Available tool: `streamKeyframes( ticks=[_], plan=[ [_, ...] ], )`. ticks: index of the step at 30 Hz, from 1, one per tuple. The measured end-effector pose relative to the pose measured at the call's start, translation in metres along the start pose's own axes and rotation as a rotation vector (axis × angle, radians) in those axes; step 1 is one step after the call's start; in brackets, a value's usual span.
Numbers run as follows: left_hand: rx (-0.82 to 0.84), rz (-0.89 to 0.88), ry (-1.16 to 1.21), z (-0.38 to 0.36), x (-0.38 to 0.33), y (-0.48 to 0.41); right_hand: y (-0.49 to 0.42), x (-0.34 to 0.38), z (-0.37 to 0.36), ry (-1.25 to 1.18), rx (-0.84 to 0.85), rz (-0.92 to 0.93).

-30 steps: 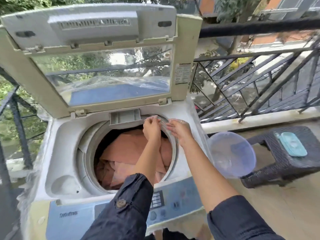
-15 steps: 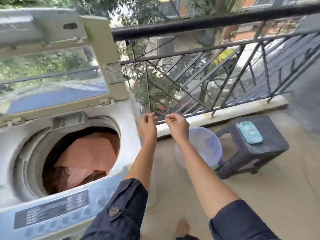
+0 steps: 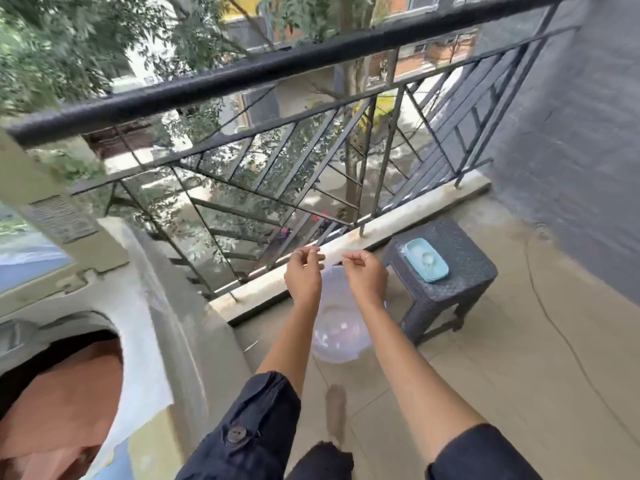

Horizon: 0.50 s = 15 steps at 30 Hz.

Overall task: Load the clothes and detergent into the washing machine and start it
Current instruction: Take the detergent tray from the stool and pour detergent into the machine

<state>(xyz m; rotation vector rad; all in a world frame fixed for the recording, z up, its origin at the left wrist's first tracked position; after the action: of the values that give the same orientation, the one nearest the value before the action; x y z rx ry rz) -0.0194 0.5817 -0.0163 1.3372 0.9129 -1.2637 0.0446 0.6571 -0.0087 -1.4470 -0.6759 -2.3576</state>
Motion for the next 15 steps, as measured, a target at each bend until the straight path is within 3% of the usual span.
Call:
streamKeyframes(
  ticks=[10, 15],
  plan=[
    [0.28, -0.01, -0.215, -0.153, 0.014, -0.072, -0.141, -0.021, 0.064, -0.011, -0.232, -0.151],
    [0.452, -0.029, -0.35, -0.215, 0.028, -0.094, -0.202, -0.059, 0.092, -0.05, -0.354, -0.32]
  ],
)
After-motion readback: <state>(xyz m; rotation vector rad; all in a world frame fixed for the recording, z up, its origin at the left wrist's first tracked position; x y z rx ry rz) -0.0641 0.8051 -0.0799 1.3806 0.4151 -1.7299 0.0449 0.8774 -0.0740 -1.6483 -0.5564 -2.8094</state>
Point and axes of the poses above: each hand's wrist, its own y-axis away from the middle knuckle, its own z-axis out of the back of the hand, x = y × z, the point moved 1 cm from there along -y, towards the middle knuckle, and after that the axes turned 5 degrees about -z, right-handed, at the moved point
